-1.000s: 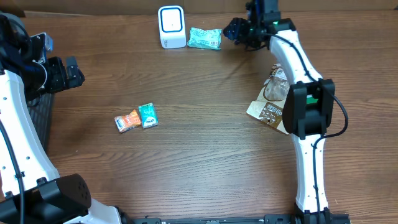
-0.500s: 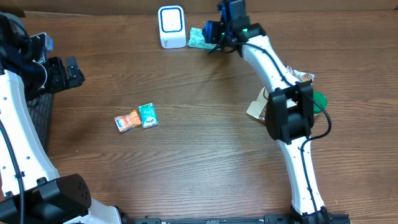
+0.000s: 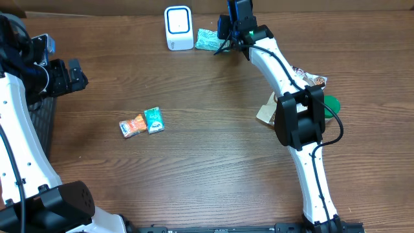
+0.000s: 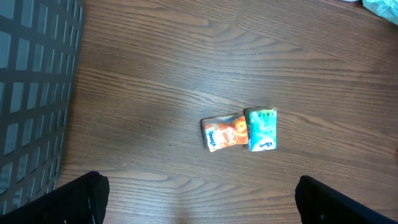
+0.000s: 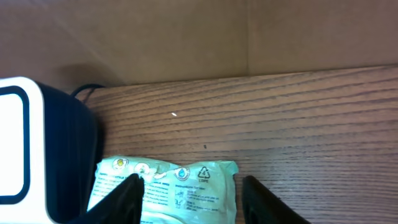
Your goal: Scan the item barcode
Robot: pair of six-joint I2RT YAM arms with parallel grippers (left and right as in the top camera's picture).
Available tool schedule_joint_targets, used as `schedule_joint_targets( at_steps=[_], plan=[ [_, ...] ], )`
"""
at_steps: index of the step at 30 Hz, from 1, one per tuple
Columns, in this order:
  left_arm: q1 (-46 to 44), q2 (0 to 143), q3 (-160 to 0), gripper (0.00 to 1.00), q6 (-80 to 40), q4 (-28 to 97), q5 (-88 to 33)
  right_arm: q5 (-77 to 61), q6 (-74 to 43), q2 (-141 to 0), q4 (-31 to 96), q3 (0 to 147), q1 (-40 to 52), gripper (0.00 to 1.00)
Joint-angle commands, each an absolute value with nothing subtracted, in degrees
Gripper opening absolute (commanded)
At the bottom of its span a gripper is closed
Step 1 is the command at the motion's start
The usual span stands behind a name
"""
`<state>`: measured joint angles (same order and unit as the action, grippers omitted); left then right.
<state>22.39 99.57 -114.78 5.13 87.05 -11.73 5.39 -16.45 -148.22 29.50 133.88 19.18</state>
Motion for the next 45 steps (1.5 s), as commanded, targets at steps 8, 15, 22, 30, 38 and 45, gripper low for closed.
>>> schedule_joint_targets(
  at_steps=[8,15,22,30,38,45],
  plan=[
    [22.48,99.63,-114.89,1.00,6.24,86.91,-11.81,6.42,-16.47,-152.77,27.33,133.53,20.16,0.41],
    [22.48,99.63,-114.89,1.00,6.24,86.91,-11.81,6.44,-16.45,-154.69,28.18,133.10,20.29,0.41],
    [22.48,99.63,-114.89,1.00,6.26,86.91,-11.79,9.43,-16.21,-154.69,37.36,133.10,20.29,0.41],
    [22.48,99.63,-114.89,1.00,6.26,86.91,-11.79,9.15,-15.55,-154.67,56.38,133.14,20.64,0.52],
    [22.48,99.63,-114.89,1.00,6.24,86.94,-11.81,2.55,-14.72,-154.54,76.09,134.78,22.85,0.59],
    [22.48,99.63,-114.89,1.00,6.24,86.94,-11.81,0.73,-10.07,-153.05,88.18,140.09,26.39,0.75]
  ],
)
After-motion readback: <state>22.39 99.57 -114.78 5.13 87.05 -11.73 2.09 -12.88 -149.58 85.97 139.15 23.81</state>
